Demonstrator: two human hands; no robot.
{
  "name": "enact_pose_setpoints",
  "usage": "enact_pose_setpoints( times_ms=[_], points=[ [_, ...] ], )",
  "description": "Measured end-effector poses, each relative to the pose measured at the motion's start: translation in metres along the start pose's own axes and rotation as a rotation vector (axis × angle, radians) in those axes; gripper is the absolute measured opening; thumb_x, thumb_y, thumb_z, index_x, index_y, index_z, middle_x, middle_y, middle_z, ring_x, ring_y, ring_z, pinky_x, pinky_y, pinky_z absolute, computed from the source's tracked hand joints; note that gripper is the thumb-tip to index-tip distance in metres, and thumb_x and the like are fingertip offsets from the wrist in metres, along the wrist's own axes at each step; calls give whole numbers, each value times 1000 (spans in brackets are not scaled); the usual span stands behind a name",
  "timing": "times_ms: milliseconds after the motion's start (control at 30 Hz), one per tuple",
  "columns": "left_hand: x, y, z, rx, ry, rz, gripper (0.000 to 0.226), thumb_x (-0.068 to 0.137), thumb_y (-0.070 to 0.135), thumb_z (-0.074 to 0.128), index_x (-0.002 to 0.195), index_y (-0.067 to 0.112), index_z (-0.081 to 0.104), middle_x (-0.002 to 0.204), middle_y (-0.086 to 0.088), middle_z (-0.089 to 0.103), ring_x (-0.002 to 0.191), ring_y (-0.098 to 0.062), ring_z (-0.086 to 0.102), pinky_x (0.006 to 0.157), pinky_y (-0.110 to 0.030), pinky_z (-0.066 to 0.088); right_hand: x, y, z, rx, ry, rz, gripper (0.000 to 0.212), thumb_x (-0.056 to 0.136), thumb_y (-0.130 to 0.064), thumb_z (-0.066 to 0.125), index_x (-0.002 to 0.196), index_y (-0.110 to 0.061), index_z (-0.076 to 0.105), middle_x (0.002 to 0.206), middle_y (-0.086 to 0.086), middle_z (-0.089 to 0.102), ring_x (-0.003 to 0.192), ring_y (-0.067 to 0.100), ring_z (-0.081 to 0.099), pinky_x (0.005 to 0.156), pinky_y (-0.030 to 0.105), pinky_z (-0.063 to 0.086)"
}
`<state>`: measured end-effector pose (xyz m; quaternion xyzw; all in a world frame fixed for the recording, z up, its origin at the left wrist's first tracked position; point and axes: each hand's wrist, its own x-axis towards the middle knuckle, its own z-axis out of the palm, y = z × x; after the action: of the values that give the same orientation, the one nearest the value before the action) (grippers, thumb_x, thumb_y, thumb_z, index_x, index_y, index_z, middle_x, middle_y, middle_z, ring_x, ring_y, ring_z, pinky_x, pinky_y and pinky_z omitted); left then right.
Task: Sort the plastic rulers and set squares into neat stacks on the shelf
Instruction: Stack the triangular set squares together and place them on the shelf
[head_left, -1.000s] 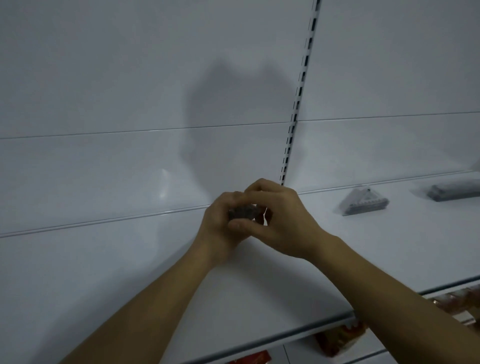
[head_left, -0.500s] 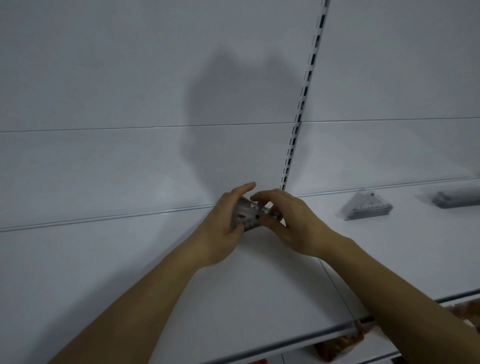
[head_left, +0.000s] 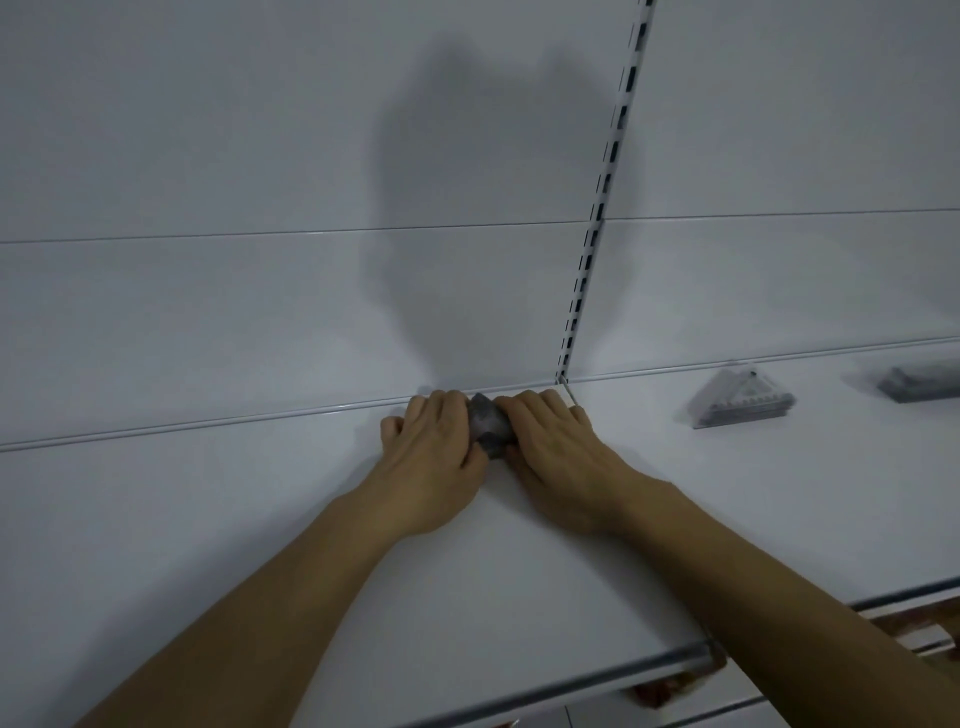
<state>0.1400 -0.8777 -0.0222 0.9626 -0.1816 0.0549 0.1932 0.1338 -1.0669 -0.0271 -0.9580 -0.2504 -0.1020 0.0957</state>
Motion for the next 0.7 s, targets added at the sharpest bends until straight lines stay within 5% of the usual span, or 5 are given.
enact_pose_setpoints(
  times_ms=[267,433,533,700],
  points=[
    [-1,-2,-4,-10,-14,68,12,99,29,39,110,23,35,110,6,41,109,-15,40,85,-34,25,1,1,-4,153,21,14,50,96,-32,38,146,-29,38,113,-2,49,101,22,47,87,42,45],
    [2,-11,-11,-268,-83,69,38,101,41,49,136,29,39,123,10,54,113,-11,50,95,-35,37,-1,3,-13,473,79,99,45,98,-31,49,142,-24,48,105,-6,57,90,9,51,81,19,39],
    [2,-12,-15,-424,-46,56,38,97,39,59,132,29,47,114,12,62,100,-5,59,86,-29,47,-2,3,-18,556,86,143,29,100,-20,54,128,-27,54,99,-7,61,81,4,55,69,13,40],
    [0,-7,-11,-115,-40,31,30,100,48,43,114,26,59,109,5,47,108,-14,44,95,-34,40,4,0,-16,461,28,194,27,101,-19,48,123,-21,62,106,-4,56,92,6,51,82,22,40]
  ],
)
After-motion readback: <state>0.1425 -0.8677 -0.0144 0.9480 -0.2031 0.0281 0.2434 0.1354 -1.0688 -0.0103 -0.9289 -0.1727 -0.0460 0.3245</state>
